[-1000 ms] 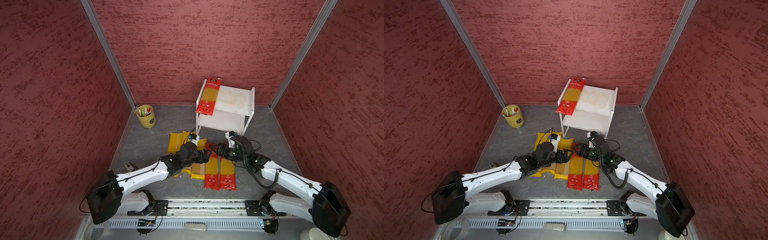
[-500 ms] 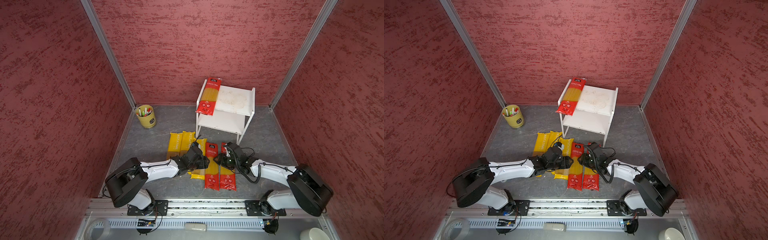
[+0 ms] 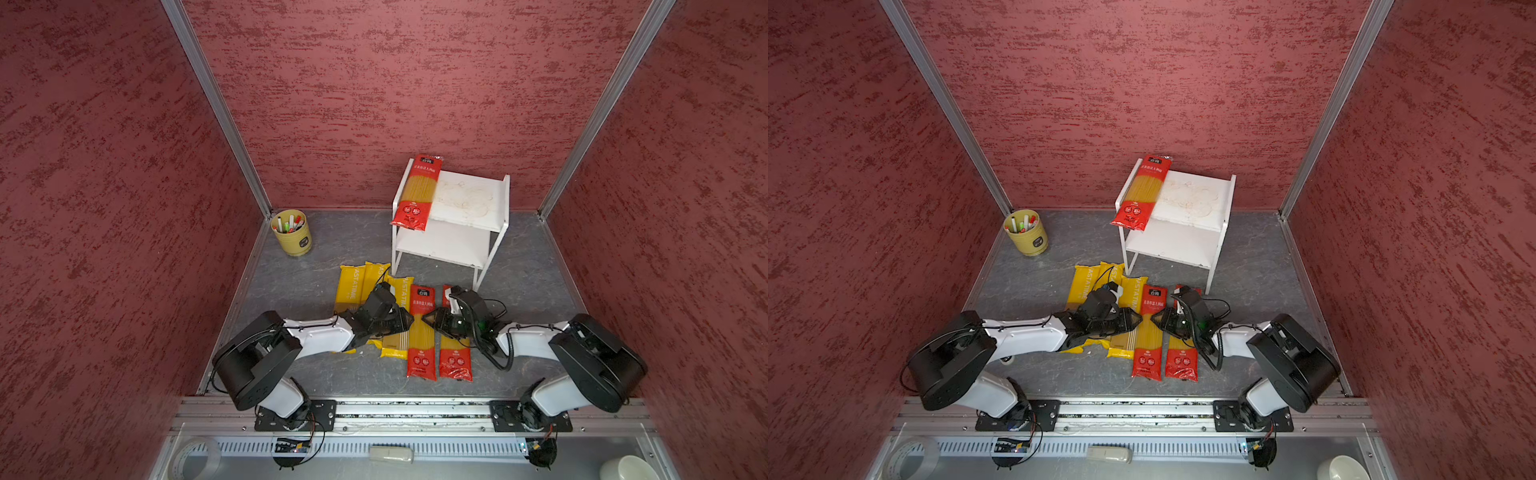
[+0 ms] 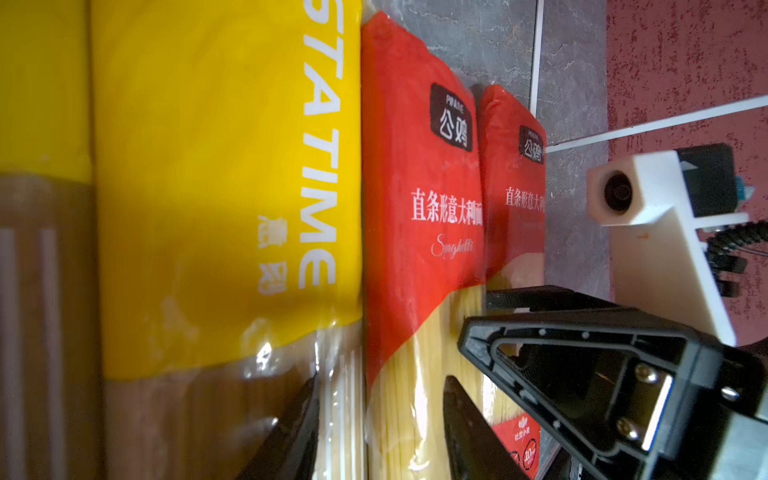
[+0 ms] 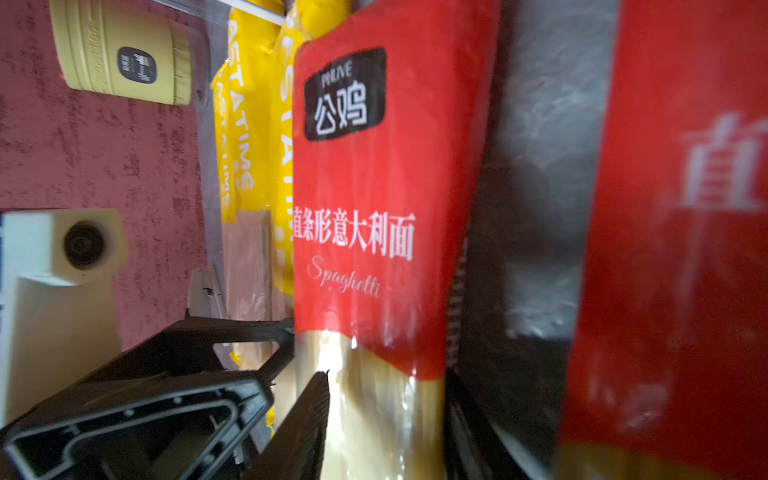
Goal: Arrange pasta packages on shelves
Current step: Pick up the pasta bag from the center of the table.
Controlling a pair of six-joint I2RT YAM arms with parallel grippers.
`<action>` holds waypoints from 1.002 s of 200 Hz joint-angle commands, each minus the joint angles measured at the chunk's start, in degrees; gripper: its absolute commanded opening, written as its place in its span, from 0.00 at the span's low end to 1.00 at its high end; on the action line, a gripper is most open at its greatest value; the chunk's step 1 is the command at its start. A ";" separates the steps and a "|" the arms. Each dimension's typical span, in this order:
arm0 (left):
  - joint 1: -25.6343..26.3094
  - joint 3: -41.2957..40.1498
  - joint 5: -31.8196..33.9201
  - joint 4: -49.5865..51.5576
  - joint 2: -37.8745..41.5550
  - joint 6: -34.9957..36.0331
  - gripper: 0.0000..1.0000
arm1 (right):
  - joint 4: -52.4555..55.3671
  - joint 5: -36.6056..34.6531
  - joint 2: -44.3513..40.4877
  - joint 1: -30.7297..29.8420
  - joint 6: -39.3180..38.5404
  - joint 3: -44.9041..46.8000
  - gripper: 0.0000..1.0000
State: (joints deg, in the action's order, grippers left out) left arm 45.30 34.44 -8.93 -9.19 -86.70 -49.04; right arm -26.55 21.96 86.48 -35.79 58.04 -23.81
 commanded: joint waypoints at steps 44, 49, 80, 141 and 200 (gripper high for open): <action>-1.16 -1.54 0.44 0.38 2.07 0.27 0.47 | -1.37 1.97 2.06 -0.77 -0.60 -2.21 0.40; -1.09 -1.47 0.26 0.15 1.93 0.13 0.47 | -1.24 1.61 1.75 -0.77 -0.94 -2.13 0.39; -1.35 -0.22 0.04 0.83 2.78 1.35 0.47 | -2.20 1.64 0.40 -0.76 -2.13 -1.92 0.29; -6.68 -0.65 -2.58 1.83 10.18 3.64 0.51 | -8.57 4.26 -1.19 -1.67 -1.04 -2.14 0.11; -12.84 -2.54 -3.24 6.11 24.29 6.91 0.60 | -6.35 2.42 -7.83 -4.14 -6.09 -4.04 0.06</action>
State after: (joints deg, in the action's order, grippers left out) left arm 34.74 33.04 -10.90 -5.50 -66.61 -44.69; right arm -27.73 23.79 82.50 -38.50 54.92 -24.58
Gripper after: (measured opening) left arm 0.578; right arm 0.130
